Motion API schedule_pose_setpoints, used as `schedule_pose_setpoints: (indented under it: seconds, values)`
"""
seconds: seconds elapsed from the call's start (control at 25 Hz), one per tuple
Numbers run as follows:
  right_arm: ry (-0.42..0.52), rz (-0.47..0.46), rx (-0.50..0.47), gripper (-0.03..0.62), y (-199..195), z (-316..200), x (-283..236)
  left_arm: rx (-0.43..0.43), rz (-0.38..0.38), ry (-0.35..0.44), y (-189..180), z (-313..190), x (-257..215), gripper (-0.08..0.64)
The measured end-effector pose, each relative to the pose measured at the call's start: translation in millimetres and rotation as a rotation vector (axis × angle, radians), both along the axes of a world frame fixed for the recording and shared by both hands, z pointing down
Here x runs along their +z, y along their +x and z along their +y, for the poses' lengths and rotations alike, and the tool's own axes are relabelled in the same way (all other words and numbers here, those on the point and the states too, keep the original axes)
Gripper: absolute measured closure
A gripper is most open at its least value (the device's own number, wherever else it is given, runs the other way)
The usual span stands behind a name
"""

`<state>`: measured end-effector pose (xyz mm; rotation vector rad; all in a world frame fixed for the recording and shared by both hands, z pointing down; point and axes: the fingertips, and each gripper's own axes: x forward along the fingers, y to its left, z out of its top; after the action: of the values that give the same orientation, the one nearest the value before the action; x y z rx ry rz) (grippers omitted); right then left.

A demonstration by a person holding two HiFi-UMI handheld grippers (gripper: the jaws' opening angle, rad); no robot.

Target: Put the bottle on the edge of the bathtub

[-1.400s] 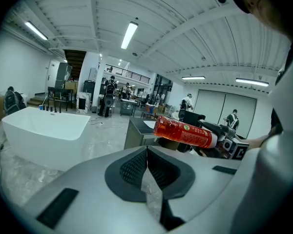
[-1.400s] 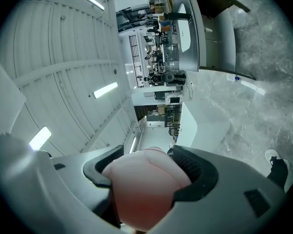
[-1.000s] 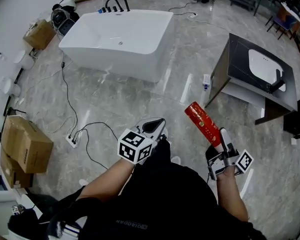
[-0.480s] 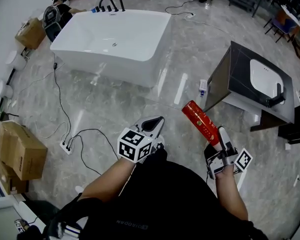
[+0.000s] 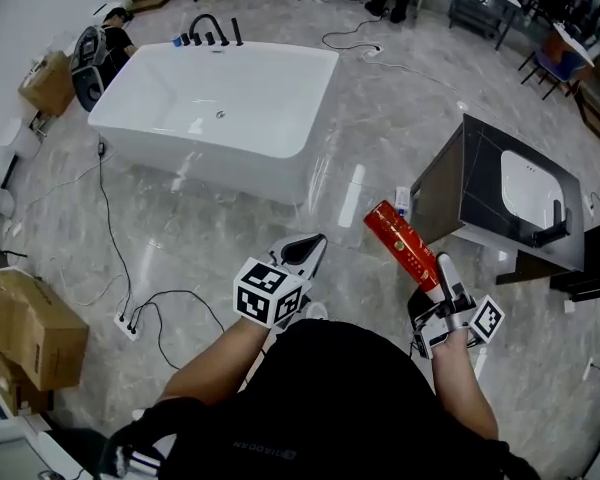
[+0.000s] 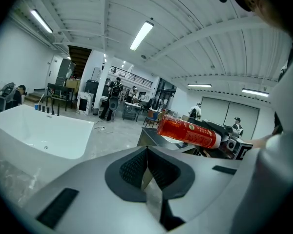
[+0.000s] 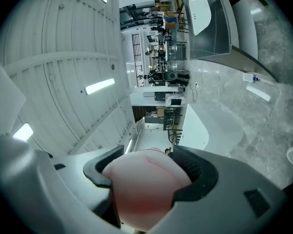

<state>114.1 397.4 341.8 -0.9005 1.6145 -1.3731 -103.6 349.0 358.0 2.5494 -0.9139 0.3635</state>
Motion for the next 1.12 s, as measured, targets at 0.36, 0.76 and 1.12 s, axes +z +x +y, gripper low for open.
schedule_pose_setpoints:
  seconds: [0.36,0.76,1.12]
  values:
    - [-0.042,0.010,-0.005,0.276,-17.6,-37.7,9.9,0.020,-0.005,-0.011,-11.4,-44.4,5.6,0.543]
    - [-0.048,0.008,-0.060,0.276,-0.4,-104.8,22.1,-0.052,-0.026,-0.039,-6.0,-87.8,19.9,0.543]
    - [-0.028,-0.018,-0.109,0.276,46.6,-199.4,25.4,-0.099,-0.043,-0.027,46.9,-175.8,13.4,0.543]
